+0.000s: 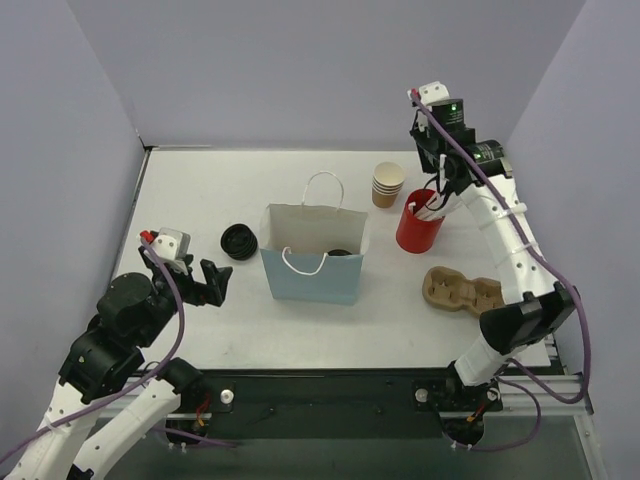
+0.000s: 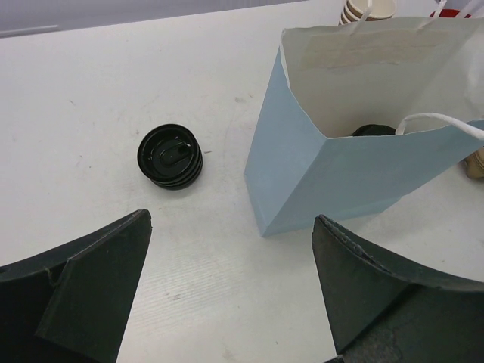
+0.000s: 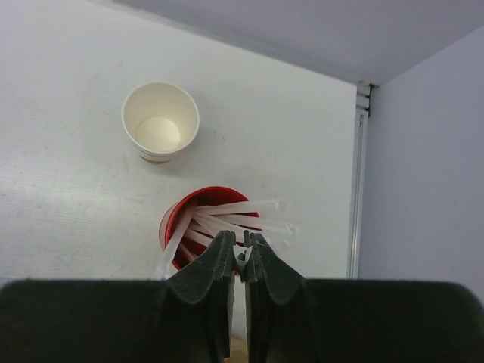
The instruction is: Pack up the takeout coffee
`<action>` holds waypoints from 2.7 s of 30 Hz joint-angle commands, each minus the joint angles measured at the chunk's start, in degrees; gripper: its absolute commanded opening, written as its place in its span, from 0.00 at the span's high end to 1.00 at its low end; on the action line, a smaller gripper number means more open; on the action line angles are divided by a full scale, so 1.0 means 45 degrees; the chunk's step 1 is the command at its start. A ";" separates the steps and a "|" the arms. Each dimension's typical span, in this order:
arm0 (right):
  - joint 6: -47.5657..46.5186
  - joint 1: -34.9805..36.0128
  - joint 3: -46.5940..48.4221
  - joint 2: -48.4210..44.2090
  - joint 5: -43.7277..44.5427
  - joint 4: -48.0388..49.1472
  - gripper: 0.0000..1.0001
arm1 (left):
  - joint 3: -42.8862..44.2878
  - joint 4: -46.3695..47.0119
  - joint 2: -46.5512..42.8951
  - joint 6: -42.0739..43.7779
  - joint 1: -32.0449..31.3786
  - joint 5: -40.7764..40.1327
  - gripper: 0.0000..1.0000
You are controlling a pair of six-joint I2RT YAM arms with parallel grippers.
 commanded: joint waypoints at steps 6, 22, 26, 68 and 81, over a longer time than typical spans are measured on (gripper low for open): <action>0.0666 0.2473 0.3223 -0.2122 -0.0475 -0.0934 0.95 | 0.1074 0.1016 0.0604 0.0370 0.0051 -0.0012 0.03; 0.2193 0.6769 0.0238 -0.4114 -0.2352 0.1994 0.94 | 0.1680 0.1347 0.1131 0.0722 0.0051 0.0261 0.03; 0.2740 0.7395 -0.0564 -0.4057 -0.2214 0.2366 0.91 | 0.1681 0.1582 0.1288 0.0703 0.0051 0.0300 0.03; 0.2996 0.7846 -0.0917 -0.3828 -0.2536 -0.1288 0.01 | 0.3751 0.1582 0.2850 0.0156 0.0051 0.2039 0.03; 0.0611 0.5132 -0.4686 -0.3608 -1.2034 0.5511 0.54 | 0.3672 0.1075 0.2187 0.0273 0.0051 0.1727 0.03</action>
